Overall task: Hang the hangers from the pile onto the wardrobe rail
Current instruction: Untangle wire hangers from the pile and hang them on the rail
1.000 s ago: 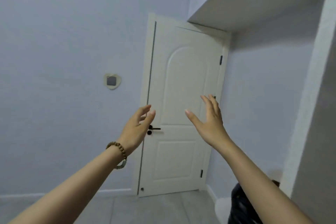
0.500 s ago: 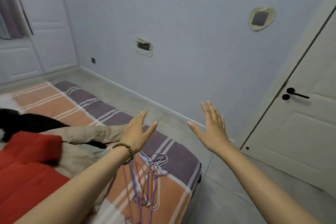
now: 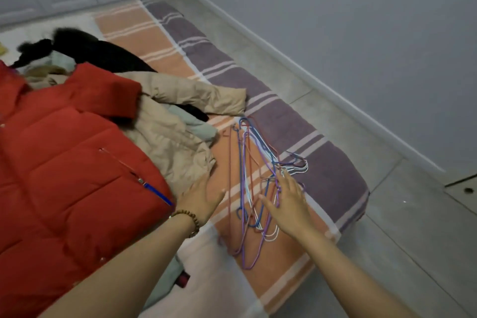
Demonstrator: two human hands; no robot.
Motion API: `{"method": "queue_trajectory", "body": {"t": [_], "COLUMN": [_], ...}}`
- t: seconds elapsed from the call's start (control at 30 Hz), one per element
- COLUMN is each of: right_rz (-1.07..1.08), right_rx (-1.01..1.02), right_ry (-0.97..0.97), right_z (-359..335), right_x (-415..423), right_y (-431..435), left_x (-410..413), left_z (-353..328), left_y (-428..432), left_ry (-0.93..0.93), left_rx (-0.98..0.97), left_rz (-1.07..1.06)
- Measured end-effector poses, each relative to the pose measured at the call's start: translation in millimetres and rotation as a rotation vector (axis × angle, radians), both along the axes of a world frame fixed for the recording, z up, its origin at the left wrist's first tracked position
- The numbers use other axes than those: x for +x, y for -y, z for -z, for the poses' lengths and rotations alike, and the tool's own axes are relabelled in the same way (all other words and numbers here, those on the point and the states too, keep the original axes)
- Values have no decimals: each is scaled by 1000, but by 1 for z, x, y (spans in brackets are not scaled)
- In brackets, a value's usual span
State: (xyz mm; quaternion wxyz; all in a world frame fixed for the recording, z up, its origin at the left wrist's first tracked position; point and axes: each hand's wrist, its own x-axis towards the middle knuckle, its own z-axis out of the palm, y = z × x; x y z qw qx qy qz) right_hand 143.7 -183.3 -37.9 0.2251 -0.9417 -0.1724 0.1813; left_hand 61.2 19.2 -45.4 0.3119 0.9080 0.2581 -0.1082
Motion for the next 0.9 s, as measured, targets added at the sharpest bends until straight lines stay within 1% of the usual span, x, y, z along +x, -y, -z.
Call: {"method": "queue_trajectory", "body": {"t": [0.13,0.2,0.27,0.33,0.4,0.5,0.57,0.63,0.7,0.8,0.9], "right_rz": [40,118,204,300,393,508,561,579,581,534,487], "right_rx": [115,200,231,259,318,400,452,505,548,646,775], "right_ry": [-229,-351,-435,-518,-614,-724,-741,-758,-777,-804,-821], "right_z": [69,101,127,148,165,183,187,184,176,154,120], "right_x": [-4,-6,-6,-6,-8,-13,-15,-15,-13,-9,-7], "right_y": [-6,-11,-16,-22,-26,-32,-32,-32,-29,-28,-29], "left_x": [-4,-4,-2,1,3,4,2,0,-2,2,4], "left_z": [64,87,107,124,137,153,157,155,151,138,112], "left_y": [12,19,26,33,41,50,57,64,66,60,55], "left_ry": [-121,-142,-168,-200,-220,-242,-248,-208,-104,13,135], "left_rx": [-65,-113,-184,-334,-439,-516,-548,-546,-562,-567,-598], "left_rz": [-52,-85,-143,-269,-380,-432,-412,-398,-419,-402,-405]}}
